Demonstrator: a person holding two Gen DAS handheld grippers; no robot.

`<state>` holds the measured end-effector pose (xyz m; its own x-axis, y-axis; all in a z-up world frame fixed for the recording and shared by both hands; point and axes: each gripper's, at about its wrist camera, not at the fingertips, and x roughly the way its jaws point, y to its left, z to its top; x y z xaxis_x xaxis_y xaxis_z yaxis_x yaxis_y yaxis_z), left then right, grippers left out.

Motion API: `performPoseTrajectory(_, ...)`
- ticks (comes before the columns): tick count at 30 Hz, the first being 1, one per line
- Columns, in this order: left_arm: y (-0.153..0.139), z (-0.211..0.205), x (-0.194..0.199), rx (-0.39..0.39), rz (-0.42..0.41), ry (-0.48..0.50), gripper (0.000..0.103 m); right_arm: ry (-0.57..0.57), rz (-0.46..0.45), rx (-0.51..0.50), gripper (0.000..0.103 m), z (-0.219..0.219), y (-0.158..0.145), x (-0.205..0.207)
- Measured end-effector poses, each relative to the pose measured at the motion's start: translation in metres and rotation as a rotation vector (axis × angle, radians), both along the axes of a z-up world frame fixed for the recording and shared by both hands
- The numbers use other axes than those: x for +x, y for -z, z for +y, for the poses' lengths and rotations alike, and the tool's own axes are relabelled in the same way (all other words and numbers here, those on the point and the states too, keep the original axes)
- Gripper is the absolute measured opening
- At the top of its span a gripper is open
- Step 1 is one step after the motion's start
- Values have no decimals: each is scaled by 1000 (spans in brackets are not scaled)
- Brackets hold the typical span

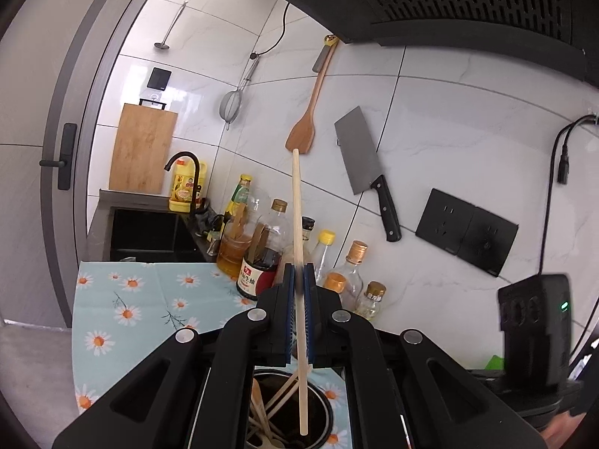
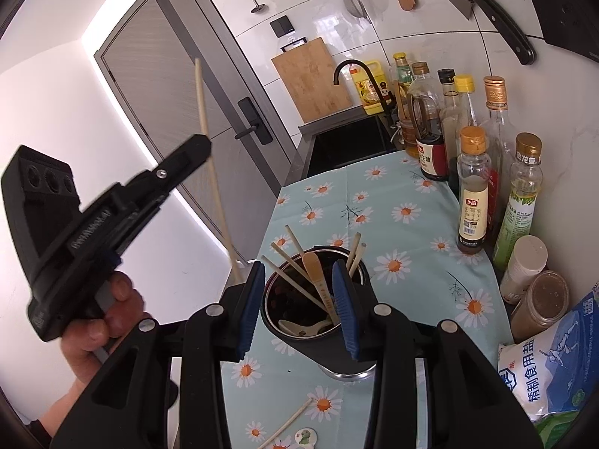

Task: Organize utensils
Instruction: 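Lift the chopstick with the left gripper and lower it into the black holder, then open the left gripper and withdraw it from the holder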

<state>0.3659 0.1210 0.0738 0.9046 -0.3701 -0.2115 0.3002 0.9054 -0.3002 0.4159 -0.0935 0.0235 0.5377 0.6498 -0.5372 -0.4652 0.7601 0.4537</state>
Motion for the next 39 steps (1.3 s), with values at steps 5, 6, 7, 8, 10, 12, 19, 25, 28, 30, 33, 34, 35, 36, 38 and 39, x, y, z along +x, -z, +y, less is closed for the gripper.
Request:
performPoseTrajectory(5,29,-1,12,-8,3,-2,4,7,3,-4,39,-1,0,1)
performPoseTrajectory(6,36,-3,14,-3,6,-5,4,8,2,-6,39,-1,0,1)
performPoseTrajectory(7,41,-3,15,-1,12,-6,4,9,3,-7,39,-1,1,1)
performPoseTrajectory(8,48,-4,16,3,17,-6,4,11,5,-8,39,-1,1,2)
performPoseTrajectory(10,55,-4,17,11,24,-11,4,11,6,-11,39,-1,1,2)
performPoseTrajectory(12,64,-3,18,18,44,-15,4,12,7,-14,39,-1,2,2)
performPoseTrajectory(19,79,-6,15,58,82,-21,5,11,10,-15,40,0,2,2)
performPoseTrajectory(25,76,0,12,66,101,-26,5,12,4,-3,42,0,1,0)
performPoseTrajectory(28,75,3,9,63,99,-34,5,8,1,-3,42,1,0,-2)
performPoseTrajectory(30,73,4,6,65,94,-36,5,7,-1,-1,42,1,0,-4)
performPoseTrajectory(33,71,5,2,63,90,-37,5,5,-1,-1,42,1,0,-6)
performPoseTrajectory(34,71,6,1,64,88,-37,5,3,-1,-1,42,2,0,-8)
performPoseTrajectory(35,70,7,-1,63,87,-40,5,1,-3,0,42,2,-1,-9)
performPoseTrajectory(36,70,8,-2,62,87,-43,5,1,-6,0,42,2,-2,-10)
performPoseTrajectory(38,69,9,-4,62,85,-45,5,2,-7,3,42,2,-3,-11)
performPoseTrajectory(39,68,10,-5,64,84,-49,5,2,-8,5,42,2,-3,-12)
